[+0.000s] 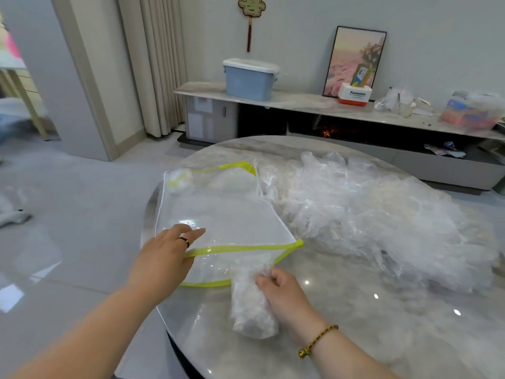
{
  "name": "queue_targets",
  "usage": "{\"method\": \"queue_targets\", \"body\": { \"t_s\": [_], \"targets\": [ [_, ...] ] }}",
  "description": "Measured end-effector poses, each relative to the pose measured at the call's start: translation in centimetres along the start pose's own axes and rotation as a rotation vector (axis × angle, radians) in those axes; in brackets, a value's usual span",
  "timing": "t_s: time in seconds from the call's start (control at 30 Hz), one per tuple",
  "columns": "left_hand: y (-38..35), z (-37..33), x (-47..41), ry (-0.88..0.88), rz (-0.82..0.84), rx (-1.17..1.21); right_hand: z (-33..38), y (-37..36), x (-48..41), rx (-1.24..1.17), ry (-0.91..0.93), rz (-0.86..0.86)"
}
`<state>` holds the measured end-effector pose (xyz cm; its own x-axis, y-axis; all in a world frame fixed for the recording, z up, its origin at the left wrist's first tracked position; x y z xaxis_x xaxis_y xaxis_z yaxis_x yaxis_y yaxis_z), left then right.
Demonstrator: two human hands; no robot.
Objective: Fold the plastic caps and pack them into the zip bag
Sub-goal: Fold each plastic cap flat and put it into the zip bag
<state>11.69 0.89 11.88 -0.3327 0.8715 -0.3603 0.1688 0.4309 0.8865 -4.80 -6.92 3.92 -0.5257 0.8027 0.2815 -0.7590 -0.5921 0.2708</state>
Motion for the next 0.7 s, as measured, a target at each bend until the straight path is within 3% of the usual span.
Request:
{"method": "queue_targets", "body": {
  "t_s": [0.1, 0.2, 0.3, 0.4, 0.47, 0.6, 0.7],
  "targets": [
    [0.2, 0.4, -0.1, 0.018, -0.06, 0.173, 0.2, -1.9, -1.8, 0.063, -0.027, -0.047],
    [0.9, -0.2, 0.6, -0.042, -0.061, 0.3, 0.7, -3.5, -3.8, -0.048, -0.119, -0.138],
    [0.0, -0.6, 1.5, -0.002, 0.061, 0.525, 2.6, -5.4, -5.4, -0.118, -0.079, -0.182],
    [-0.5, 0.1, 2.4, 0.046, 0.268, 0.641, 4.3, -5.4, -6.6, -0.039, 0.015, -0.261],
    [0.1, 2.6, 2.0, 0.207, 0.223, 0.797, 4.6, -5.0, -7.3, 0.016, 0.07, -0.288],
    [-1.2, 11.3, 1.0, 0.782, -0.151, 1.01, 4.1, -5.5, -8.2, -0.032, 0.11, -0.266],
    [-4.6, 14.6, 0.9, 1.039, -0.125, 1.045, 3.7, -5.7, -8.7, -0.047, 0.118, -0.267]
  ]
}}
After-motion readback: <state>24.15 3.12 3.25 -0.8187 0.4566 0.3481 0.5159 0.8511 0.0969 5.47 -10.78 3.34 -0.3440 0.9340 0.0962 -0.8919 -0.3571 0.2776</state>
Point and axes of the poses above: each hand's wrist, its own x-axis away from the middle knuckle, its own y-axis out of the back of the hand, z = x × y, the point moved 8 cm from there along -x, towards the middle knuckle, and after that the axes turned 4 degrees about x, right-handed, at the moved point
